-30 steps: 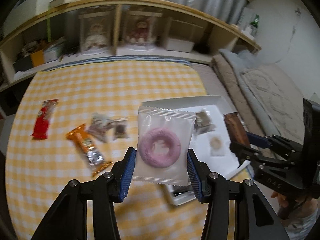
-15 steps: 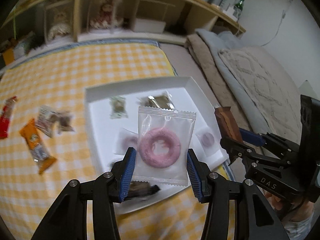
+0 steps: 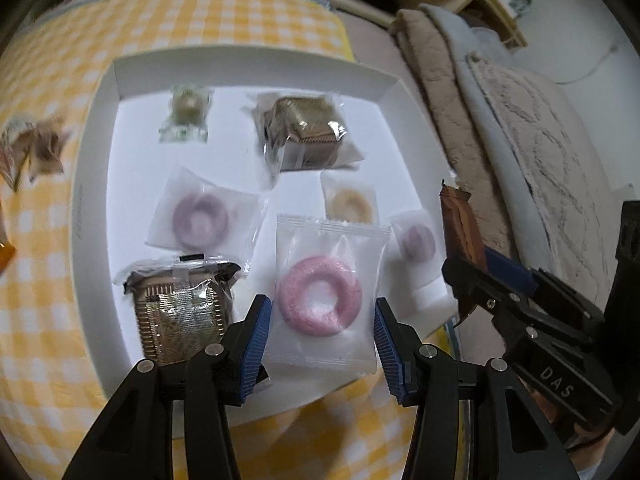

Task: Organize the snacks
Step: 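Lower both snacks into the white tray and open both tools, then withdraw both tools from the tray toward the remaining snacks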

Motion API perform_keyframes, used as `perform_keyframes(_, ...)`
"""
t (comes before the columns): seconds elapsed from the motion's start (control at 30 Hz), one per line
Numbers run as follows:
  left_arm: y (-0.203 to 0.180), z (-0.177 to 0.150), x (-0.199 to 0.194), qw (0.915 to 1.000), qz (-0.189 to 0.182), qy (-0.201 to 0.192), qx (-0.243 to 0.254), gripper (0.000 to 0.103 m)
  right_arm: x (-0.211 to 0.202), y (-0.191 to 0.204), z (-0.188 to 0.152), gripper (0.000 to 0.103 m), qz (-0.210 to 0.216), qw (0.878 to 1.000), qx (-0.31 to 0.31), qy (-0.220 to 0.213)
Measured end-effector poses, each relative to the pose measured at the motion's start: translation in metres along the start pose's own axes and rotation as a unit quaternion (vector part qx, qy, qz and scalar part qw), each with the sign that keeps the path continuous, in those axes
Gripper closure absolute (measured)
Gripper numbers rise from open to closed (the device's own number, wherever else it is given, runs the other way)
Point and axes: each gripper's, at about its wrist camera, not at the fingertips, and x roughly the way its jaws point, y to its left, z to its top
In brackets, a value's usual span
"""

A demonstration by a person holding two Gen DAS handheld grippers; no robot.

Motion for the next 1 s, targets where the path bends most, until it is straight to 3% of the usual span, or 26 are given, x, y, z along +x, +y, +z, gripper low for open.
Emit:
perform_keyframes(0.2,0.005,0.01,0.011,1.0,0.008,-0.005,0.001,0.037,0.021,0.002,0.0,0.061,0.014,1.0,0.008,0.016)
perform_keyframes(0.3,0.004,0.011,0.012,0.9998,0.014,-0.006,0.01,0.035,0.028,-0.001,0.002,0.059,0.021,0.999,0.022,0.019)
perform_keyframes(0.37,0.003,0.01,0.013,0.9998,0.013,-0.006,0.016,0.035,0.032,-0.004,0.003,0.042,0.021,0.999,0.034,0.023)
perform_keyframes(0.43,0.004,0.008,0.009,0.9996,0.017,-0.007,0.021,0.034,0.032,-0.005,0.002,0.036,0.019,0.999,0.037,0.024)
perform_keyframes(0.77,0.006,-0.014,-0.019,0.9983,0.035,-0.016,0.045,0.02,0.017,-0.008,-0.01,0.027,0.014,0.999,0.036,0.027)
perform_keyframes(1.0,0.009,-0.026,-0.039,0.9971,0.047,-0.024,0.055,0.002,-0.001,-0.008,-0.017,0.016,0.0,0.999,0.033,0.011)
